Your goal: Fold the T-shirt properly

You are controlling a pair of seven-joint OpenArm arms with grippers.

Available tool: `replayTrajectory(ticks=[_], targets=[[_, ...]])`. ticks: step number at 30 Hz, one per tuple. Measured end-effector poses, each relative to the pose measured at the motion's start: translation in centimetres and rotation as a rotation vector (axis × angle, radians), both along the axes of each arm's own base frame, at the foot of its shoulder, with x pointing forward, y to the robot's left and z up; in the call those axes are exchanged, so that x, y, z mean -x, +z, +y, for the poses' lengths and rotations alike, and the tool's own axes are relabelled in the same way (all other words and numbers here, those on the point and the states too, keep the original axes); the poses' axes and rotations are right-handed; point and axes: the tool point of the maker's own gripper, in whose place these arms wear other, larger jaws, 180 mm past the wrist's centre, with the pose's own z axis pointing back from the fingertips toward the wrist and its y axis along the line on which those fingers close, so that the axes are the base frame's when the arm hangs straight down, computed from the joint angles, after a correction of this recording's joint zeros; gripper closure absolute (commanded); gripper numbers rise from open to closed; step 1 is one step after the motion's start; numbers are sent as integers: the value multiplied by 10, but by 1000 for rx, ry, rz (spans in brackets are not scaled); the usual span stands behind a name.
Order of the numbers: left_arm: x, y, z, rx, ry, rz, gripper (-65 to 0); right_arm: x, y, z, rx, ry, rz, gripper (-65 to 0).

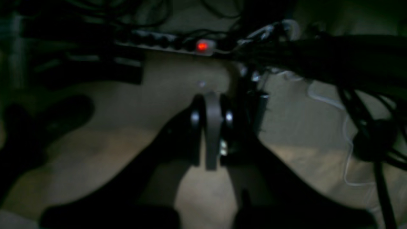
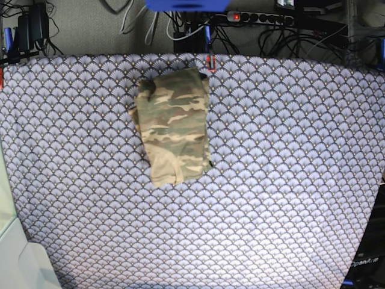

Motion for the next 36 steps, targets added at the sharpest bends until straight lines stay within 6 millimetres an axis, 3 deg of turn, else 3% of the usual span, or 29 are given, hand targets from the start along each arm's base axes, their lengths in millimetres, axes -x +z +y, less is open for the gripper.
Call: replayTrajectory(ticks=[3, 5, 8, 11, 13, 15, 18, 21, 24, 28, 31, 36], targets=[[3, -13, -7, 9, 34, 5, -10, 24, -22, 9, 106, 94, 180, 0], [0, -18, -10, 14, 43, 16, -10, 25, -29, 8, 202, 169, 234, 0], [-48, -18, -14, 13, -11, -81, -10, 21, -38, 6, 380, 357, 332, 0], [-104, -21, -15, 16, -35, -116, -10, 16, -45, 18, 485, 558, 397, 0], [-124, -24, -16, 25, -41, -90, -10, 20, -49, 19, 533, 667, 483, 0], [-119, -28, -18, 31, -55, -38, -10, 13, -53, 21, 570, 777, 525, 0], [-86, -33, -20, 40, -62, 51, -10, -11, -56, 26, 615, 907, 511, 0], [-64, -34, -22, 44, -79, 90, -10, -11, -58, 35, 607, 913, 527, 0], [-75, -33, -28, 47, -109, 51, -10, -5, -58, 44, 585, 900, 533, 0], [-104, -32, -26, 45, -81, 16, -10, -21, -57, 47, 573, 831, 433, 0], [-109, -32, -23, 48, -31, 25, -10, -21, -62, 56, 431, 742, 396, 0], [-106, -33, -24, 50, -28, 42, -11, -13, -64, 49, 357, 641, 415, 0]])
